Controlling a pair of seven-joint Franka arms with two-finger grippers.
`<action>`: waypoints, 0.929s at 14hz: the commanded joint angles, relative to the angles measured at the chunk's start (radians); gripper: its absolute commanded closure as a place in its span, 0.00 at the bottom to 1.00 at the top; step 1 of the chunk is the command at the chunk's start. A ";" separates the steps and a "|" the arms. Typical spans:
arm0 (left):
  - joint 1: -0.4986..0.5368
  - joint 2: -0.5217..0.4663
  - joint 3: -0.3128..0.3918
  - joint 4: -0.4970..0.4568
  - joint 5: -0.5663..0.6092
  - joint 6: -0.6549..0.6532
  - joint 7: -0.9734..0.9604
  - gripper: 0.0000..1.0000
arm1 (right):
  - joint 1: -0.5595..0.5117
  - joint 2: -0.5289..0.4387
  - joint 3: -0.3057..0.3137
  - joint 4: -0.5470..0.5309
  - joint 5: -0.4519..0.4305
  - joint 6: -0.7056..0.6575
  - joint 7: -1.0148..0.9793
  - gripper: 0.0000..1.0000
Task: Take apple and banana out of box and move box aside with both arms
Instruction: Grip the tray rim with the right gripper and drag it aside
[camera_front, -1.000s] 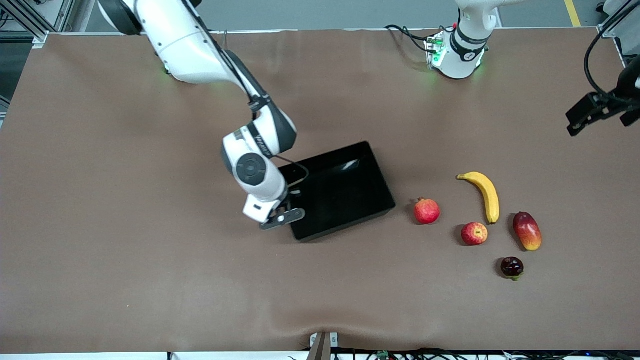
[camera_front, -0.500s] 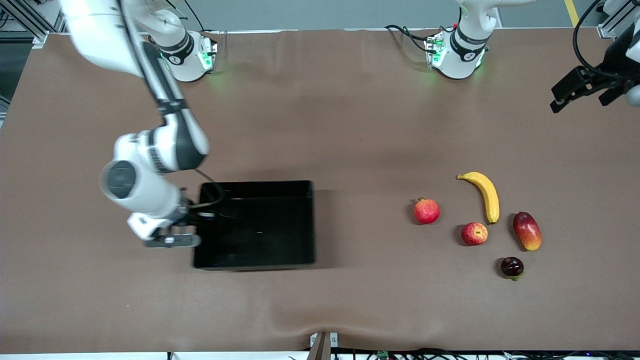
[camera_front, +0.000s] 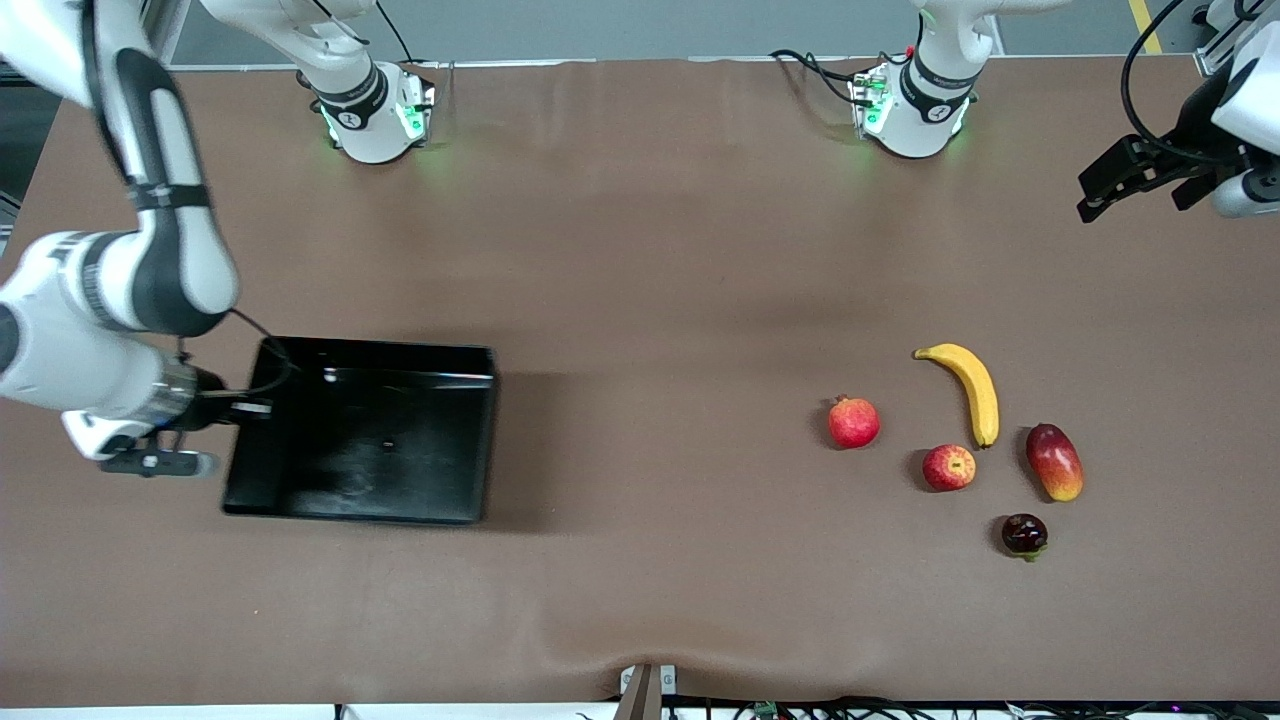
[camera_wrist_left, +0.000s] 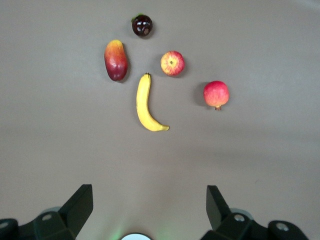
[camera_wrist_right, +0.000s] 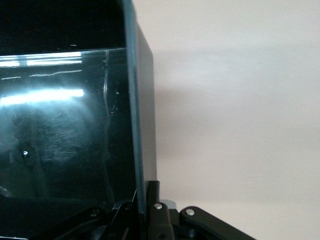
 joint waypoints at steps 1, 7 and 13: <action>0.000 0.001 -0.007 -0.004 0.037 -0.031 0.008 0.00 | -0.134 0.000 0.021 -0.026 0.008 0.011 -0.149 1.00; 0.001 -0.004 -0.016 -0.004 0.040 -0.039 0.000 0.00 | -0.285 0.112 0.024 -0.021 0.043 0.157 -0.348 1.00; 0.007 -0.011 -0.019 -0.009 0.039 -0.039 -0.003 0.00 | -0.325 0.202 0.021 -0.024 0.153 0.213 -0.358 1.00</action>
